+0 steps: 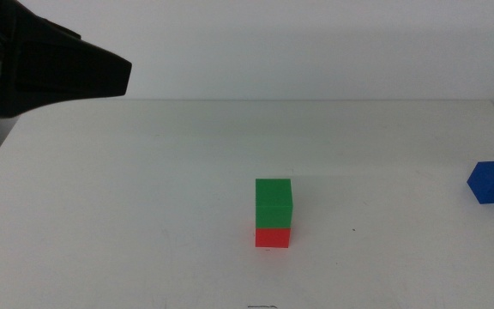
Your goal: Stack red cubes first, then green, then blue cubes in a specific spot.
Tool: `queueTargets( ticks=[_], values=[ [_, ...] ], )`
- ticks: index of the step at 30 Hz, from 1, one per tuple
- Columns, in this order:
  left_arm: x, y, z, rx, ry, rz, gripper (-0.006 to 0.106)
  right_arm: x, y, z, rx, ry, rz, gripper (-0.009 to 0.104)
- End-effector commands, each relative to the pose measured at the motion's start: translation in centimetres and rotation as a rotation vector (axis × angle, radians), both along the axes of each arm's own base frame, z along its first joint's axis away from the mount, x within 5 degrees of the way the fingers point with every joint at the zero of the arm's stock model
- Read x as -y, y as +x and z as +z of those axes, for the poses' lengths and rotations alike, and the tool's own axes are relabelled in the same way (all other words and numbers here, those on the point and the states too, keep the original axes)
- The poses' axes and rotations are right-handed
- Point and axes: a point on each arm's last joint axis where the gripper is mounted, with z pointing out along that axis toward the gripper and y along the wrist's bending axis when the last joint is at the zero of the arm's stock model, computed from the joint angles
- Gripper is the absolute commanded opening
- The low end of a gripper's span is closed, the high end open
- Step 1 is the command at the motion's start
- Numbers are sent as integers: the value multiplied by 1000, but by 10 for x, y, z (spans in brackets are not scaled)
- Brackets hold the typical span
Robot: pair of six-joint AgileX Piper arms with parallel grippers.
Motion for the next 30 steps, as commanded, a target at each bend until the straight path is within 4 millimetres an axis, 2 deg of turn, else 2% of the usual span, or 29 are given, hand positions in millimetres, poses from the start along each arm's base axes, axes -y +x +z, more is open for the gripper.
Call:
queueTargets(
  ticks=[1, 9, 14, 24, 30],
  values=[
    [3, -4, 15, 60, -69, -1, 93, 2, 6, 10, 48, -20, 8, 76],
    [3, -4, 15, 60, -69, -1, 93, 1, 10, 6, 24, 11, 9, 76],
    [3, -4, 15, 60, -69, -1, 93, 3, 22, 1, -31, 5, 9, 76],
    [3, -4, 15, 60, -69, -1, 93, 18, 86, -20, -193, -62, 8, 76],
    [3, -4, 15, 60, -69, -1, 93, 24, 129, -34, -223, -80, 47, 76]
  ],
)
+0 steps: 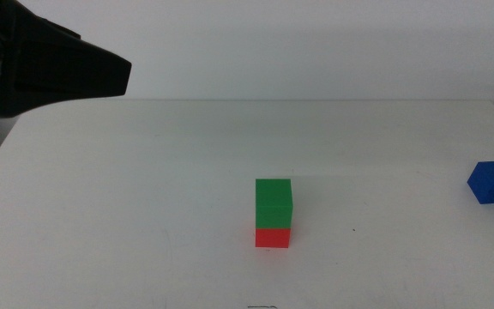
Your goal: Stack red cubes first, then green, then blue cubes in a specific spot.
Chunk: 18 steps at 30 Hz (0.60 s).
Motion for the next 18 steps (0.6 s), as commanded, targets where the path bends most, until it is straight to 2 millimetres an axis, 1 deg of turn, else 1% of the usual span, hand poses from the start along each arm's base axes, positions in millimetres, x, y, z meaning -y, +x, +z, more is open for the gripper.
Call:
queueTargets(
  ticks=[1, 5, 7, 8, 13, 18],
  values=[
    [3, -4, 15, 60, -69, -1, 93, 6, 13, 16, 73, -37, 24, 76],
    [3, -4, 15, 60, -69, -1, 93, 15, 33, 2, 39, -32, 28, 76],
    [3, -4, 15, 60, -69, -1, 93, 22, 41, -4, 15, -38, 39, 76],
    [3, -4, 15, 60, -69, -1, 93, 31, 47, -10, 5, -38, 32, 76],
    [3, -4, 15, 60, -69, -1, 93, 48, 57, -26, -8, -8, -14, 76],
    [3, -4, 15, 60, -69, -1, 93, 48, 67, -42, -2, 15, 1, 76]
  ],
)
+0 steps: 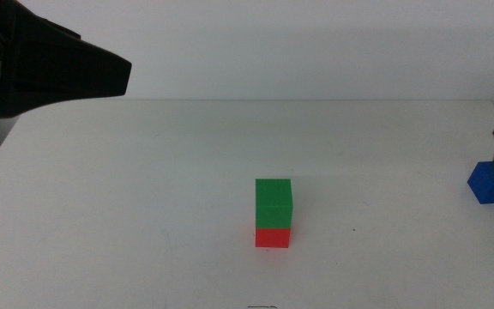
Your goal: Stack red cubes first, then green, then blue cubes in a specific spot.
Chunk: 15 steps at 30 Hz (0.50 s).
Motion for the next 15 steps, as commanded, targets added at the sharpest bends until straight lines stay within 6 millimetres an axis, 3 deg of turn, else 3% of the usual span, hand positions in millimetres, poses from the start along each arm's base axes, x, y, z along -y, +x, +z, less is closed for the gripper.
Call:
queueTargets(
  ticks=[1, 7, 15],
  values=[
    [3, -4, 15, 60, -69, -1, 93, 0, 3, 26, 114, -3, 17, 76],
    [3, -4, 15, 60, -69, -1, 93, 1, 7, 20, 117, -2, 41, 77],
    [3, -4, 15, 60, -69, -1, 93, -1, 10, 16, 136, 4, 73, 86]
  ],
)
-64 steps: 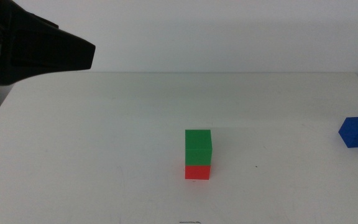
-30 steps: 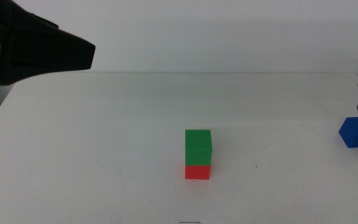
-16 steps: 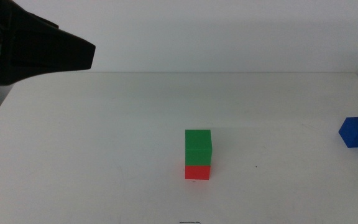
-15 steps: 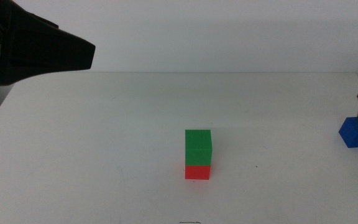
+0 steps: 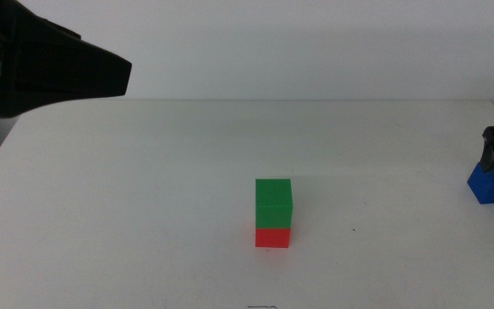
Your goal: Stack red cubes first, then green, then blue cubes in a specific spot.
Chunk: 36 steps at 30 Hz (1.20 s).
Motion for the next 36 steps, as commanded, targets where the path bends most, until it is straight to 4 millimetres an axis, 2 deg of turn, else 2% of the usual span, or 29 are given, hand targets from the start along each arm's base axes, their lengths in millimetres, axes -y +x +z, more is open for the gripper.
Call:
queueTargets(
  ticks=[1, 12, 16, 17, 19, 23, 25, 29, 32, 36],
  values=[
    [3, -4, 15, 60, -69, -1, 93, 3, 0, 28, 94, -30, 20, 86],
    [3, -4, 15, 60, -69, -1, 93, 5, 11, -4, 53, -13, 16, 86],
    [3, -4, 15, 59, -69, -1, 93, 5, 14, -8, 64, -16, 12, 79],
    [3, -4, 15, 59, -69, -1, 93, 5, 14, -8, 64, -17, 12, 74],
    [3, -4, 15, 59, -69, -1, 93, 5, 14, -8, 64, -20, 15, 55],
    [3, -4, 15, 59, -69, -1, 93, 3, 14, -7, 62, 7, 0, 1],
    [3, -4, 15, 59, -69, -1, 93, 1, 11, -2, 59, 29, -6, -1],
    [3, -4, 15, 59, -69, -1, 93, -12, -1, 21, 39, 47, -14, -1],
    [3, -4, 15, 59, -69, -1, 93, -34, -15, 43, 62, 33, -33, -1],
    [3, -4, 15, 59, -69, -1, 93, -75, -41, 68, 98, -56, -80, -1]
  ],
)
